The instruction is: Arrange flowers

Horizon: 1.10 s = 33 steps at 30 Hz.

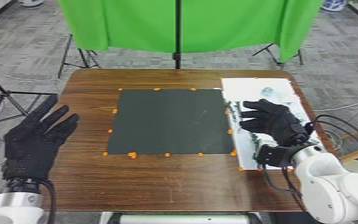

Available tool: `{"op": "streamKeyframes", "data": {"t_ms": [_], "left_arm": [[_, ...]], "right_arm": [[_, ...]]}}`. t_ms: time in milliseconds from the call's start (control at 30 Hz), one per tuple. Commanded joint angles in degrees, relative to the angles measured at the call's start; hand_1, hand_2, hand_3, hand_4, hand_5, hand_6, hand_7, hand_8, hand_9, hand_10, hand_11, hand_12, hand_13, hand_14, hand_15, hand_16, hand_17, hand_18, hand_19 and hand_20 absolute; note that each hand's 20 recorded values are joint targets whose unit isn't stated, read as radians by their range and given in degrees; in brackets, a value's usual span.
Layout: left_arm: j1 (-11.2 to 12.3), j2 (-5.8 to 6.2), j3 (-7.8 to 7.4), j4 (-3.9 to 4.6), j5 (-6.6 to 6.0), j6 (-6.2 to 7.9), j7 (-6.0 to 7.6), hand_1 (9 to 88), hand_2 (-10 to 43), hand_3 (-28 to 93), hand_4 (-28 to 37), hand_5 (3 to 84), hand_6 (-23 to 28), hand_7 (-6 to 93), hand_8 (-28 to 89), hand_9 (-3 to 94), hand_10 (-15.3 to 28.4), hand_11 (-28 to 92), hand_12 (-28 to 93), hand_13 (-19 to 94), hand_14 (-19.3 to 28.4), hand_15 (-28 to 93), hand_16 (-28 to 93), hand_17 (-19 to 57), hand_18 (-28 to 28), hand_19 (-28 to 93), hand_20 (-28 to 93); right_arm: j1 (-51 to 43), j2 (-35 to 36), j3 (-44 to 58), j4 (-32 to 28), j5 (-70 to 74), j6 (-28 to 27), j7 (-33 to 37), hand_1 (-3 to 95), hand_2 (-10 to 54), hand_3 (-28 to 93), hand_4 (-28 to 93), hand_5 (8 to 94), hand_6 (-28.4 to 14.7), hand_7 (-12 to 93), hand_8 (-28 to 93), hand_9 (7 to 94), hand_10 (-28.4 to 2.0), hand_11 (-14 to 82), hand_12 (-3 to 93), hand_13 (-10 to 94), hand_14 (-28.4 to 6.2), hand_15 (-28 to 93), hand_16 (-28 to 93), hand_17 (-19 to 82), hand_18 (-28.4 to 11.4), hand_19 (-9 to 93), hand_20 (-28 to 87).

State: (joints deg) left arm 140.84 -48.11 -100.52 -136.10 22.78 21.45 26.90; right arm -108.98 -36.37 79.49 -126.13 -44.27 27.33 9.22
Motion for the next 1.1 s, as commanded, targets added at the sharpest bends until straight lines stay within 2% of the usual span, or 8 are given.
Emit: {"op": "streamKeyframes", "data": {"t_ms": [33, 133, 267, 333, 400, 600, 900, 1100], "left_arm": [[0.7, -0.58, -0.20, -0.24, 0.22, 0.48, -0.73, 22.6, 6.3, 80, -23.7, 34.3, 6.9, 17.1, -11, 30.8, 17.3, 21, 10, 23, 24.9, 42, -6, -10.2, 23.8, 49, 11], [0.6, -0.49, -0.10, -0.22, 0.01, 0.62, -0.25, 22.6, 6.3, 80, -23.7, 34.5, 7.1, 17.0, -11, 31.4, 17.7, 22, 11, 23, 25.4, 44, -6, -10.1, 23.7, 49, 11], [0.6, -0.38, -0.02, -0.21, -0.18, 0.90, 0.14, 22.6, 6.3, 80, -23.7, 34.8, 7.4, 17.1, -11, 32.3, 18.4, 23, 11, 24, 25.9, 45, -6, -10.0, 23.5, 50, 11], [0.7, -0.37, 0.00, -0.20, -0.25, 0.99, 0.13, 22.6, 6.4, 80, -23.6, 34.9, 7.4, 17.3, -11, 32.5, 18.6, 23, 11, 24, 26.1, 46, -6, -10.0, 23.3, 50, 11], [0.6, -0.21, 0.20, -0.10, -0.44, 1.16, 0.49, 22.6, 6.4, 80, -23.6, 35.0, 7.4, 17.4, -11, 32.8, 18.9, 24, 11, 24, 26.1, 46, -7, -9.9, 23.2, 50, 11], [0.9, 0.26, 0.48, -0.05, -0.97, 1.31, 1.78, 22.7, 6.5, 80, -23.7, 35.5, 8.0, 17.5, -11, 34.1, 19.7, 26, 12, 25, 27.4, 51, -7, -9.7, 23.1, 52, 11], [0.5, 0.40, 0.32, -0.01, -1.08, 1.64, 1.44, 22.6, 6.5, 81, -23.6, 36.0, 8.4, 17.4, -11, 34.8, 20.1, 28, 12, 25, 27.7, 52, -9, -9.6, 23.2, 53, 11], [0.3, 0.48, 0.57, 0.19, -1.17, 1.63, 1.00, 22.6, 6.5, 81, -23.7, 36.3, 8.6, 17.6, -11, 35.2, 20.4, 29, 12, 25, 27.7, 53, -9, -9.5, 23.3, 53, 11]], "right_arm": [[1.0, 0.0, -0.8, -0.5, -0.7, 1.2, 1.9, 16.7, 9.0, 81, -28, 47.4, -5.1, 22, -15, 49.5, -17.1, 18.8, 13.2, 42, -17.8, 41, 9, 11, -20.1, 59, 13], [1.3, 0.4, -1.4, -1.0, -4.0, 2.9, 3.4, 16.9, 8.9, 81, -28, 47.4, -5.2, 22, -15, 49.6, -17.2, 19.0, 13.2, 42, -17.9, 42, 10, 11, -20.2, 59, 14], [2.6, 0.6, -2.8, -2.2, -12.2, 6.2, 9.6, 17.6, 8.8, 80, -27, 48.3, -5.6, 22, -15, 52.6, -18.0, 23.4, 14.0, 48, -16.5, 53, 10, 14, -20.2, 65, 16], [8.9, -0.2, -8.0, -2.4, -19.2, 9.9, 18.1, 18.1, 8.3, 80, -27, 49.1, -5.9, 23, -16, 54.1, -18.4, 25.7, 14.1, 50, -16.5, 58, 9, 17, -19.5, 68, 16], [8.7, 0.3, -8.3, -2.9, -22.4, 10.9, 20.0, 18.5, 7.5, 79, -27, 49.5, -6.5, 24, -16, 55.2, -18.7, 27.9, 14.7, 52, -16.0, 62, 9, 19, -19.2, 72, 16], [7.0, 1.6, -6.9, -5.7, -37.6, 6.6, 32.3, 21.9, 4.1, 78, -25, 50.5, -8.3, 27, -16, 57.6, -19.3, 35.1, 15.5, 57, -14.5, 69, 9, 25, -20.5, 81, 15], [8.2, 2.4, -10.4, -7.4, -55.4, 0.6, 45.6, 27.7, 0.3, 75, -22, 55.8, -9.3, 29, -15, 63.0, -18.8, 40.1, 16.3, 65, -12.7, 74, 12, 33, -21.7, 92, 8], [9.9, 1.9, -12.8, -7.5, -61.4, -4.3, 51.3, 30.3, -1.9, 74, -22, 58.6, -10.4, 28, -14, 66.2, -19.5, 40.5, 16.7, 69, -12.5, 75, 13, 42, -21.8, 93, 13]]}}
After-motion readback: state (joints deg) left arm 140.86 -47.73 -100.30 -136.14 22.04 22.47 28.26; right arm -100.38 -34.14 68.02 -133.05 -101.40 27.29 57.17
